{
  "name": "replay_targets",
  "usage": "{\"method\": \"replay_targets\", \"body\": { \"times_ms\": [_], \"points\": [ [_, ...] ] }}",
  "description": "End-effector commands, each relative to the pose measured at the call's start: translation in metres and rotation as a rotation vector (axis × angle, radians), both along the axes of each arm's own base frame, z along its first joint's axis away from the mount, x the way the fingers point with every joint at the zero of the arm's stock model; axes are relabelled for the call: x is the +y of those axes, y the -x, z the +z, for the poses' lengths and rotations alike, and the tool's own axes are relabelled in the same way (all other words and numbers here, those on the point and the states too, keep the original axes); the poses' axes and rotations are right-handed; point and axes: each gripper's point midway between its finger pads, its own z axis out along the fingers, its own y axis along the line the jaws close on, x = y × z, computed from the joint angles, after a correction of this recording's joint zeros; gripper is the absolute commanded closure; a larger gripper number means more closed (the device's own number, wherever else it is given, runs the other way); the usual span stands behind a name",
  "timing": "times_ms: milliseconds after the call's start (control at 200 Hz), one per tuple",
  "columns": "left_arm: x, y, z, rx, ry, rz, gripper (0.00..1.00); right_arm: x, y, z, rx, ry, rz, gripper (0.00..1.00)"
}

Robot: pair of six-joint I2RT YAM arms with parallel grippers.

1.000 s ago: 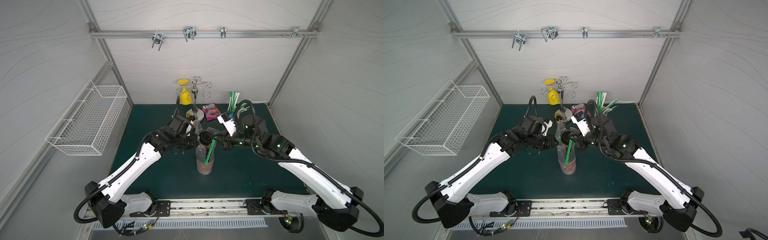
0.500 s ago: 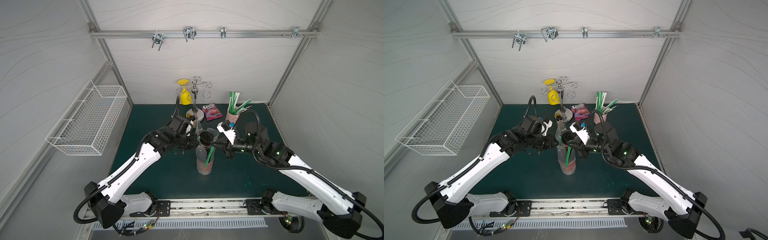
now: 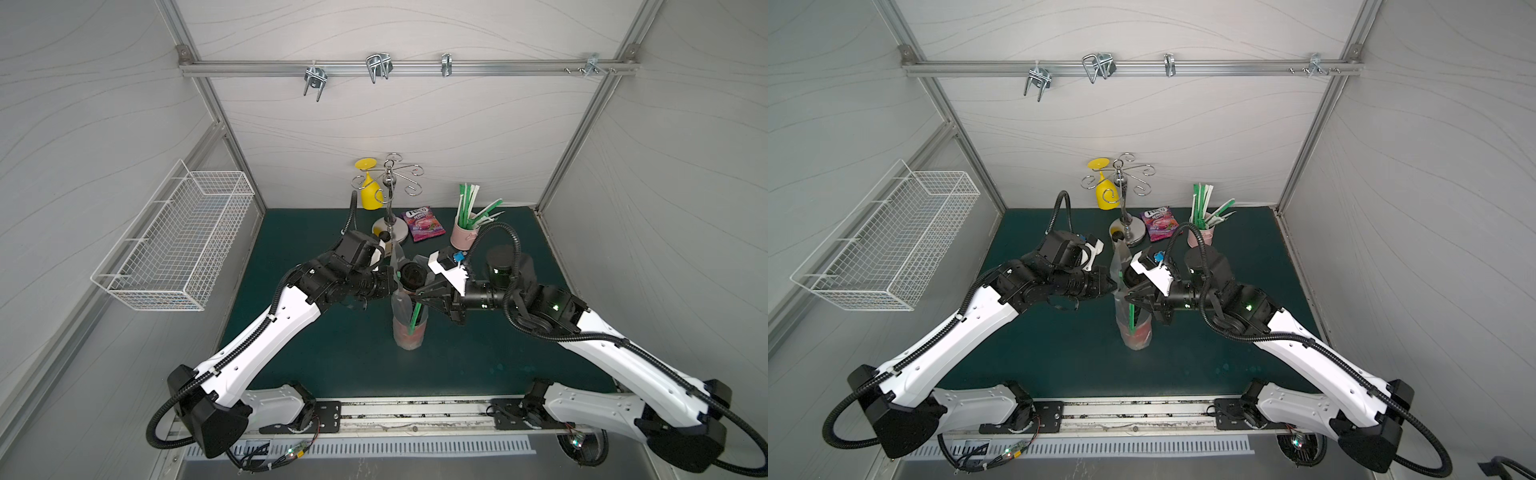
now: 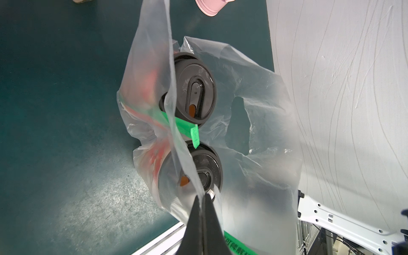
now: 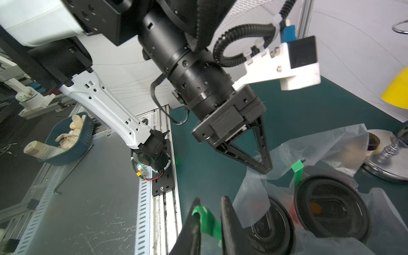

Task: Pack milk tea into plastic carrier bags
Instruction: Place the straw in the plastic carrier bag.

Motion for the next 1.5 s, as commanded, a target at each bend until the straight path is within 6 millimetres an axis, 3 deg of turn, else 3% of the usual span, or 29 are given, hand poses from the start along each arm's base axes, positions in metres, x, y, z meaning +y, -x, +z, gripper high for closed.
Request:
{"method": "replay_targets", "body": {
  "times_ms": [0, 210, 405, 505, 750, 935, 1086, 1496],
  "points": [
    [-0.003, -0.005, 0.014, -0.037, 0.049, 0.008, 1.00, 0.005, 0.008, -0.001, -0.051, 0.032, 0.031, 0.82],
    [-0.001, -0.004, 0.014, -0.038, 0.049, 0.010, 1.00, 0.008, 0.008, -0.013, -0.079, 0.094, 0.028, 0.90],
    [0.000, -0.003, 0.016, -0.041, 0.050, 0.011, 1.00, 0.011, 0.014, -0.028, -0.088, 0.138, 0.054, 0.89],
    [0.000, -0.003, 0.015, -0.039, 0.049, 0.011, 1.00, 0.013, 0.018, -0.035, -0.078, 0.167, 0.067, 0.84],
    [0.002, -0.003, 0.016, -0.040, 0.050, 0.013, 1.00, 0.013, 0.027, -0.003, -0.098, 0.094, 0.073, 0.74],
    [0.003, -0.003, 0.014, -0.037, 0.048, 0.013, 1.00, 0.018, 0.027, -0.006, -0.119, 0.099, 0.053, 0.76],
    [0.003, -0.003, 0.014, -0.036, 0.049, 0.013, 1.00, 0.019, 0.018, -0.017, -0.125, 0.114, 0.009, 0.87],
    [0.005, -0.002, 0.014, -0.039, 0.051, 0.018, 1.00, 0.020, 0.017, -0.061, -0.056, 0.149, -0.011, 0.91]
  ]
}}
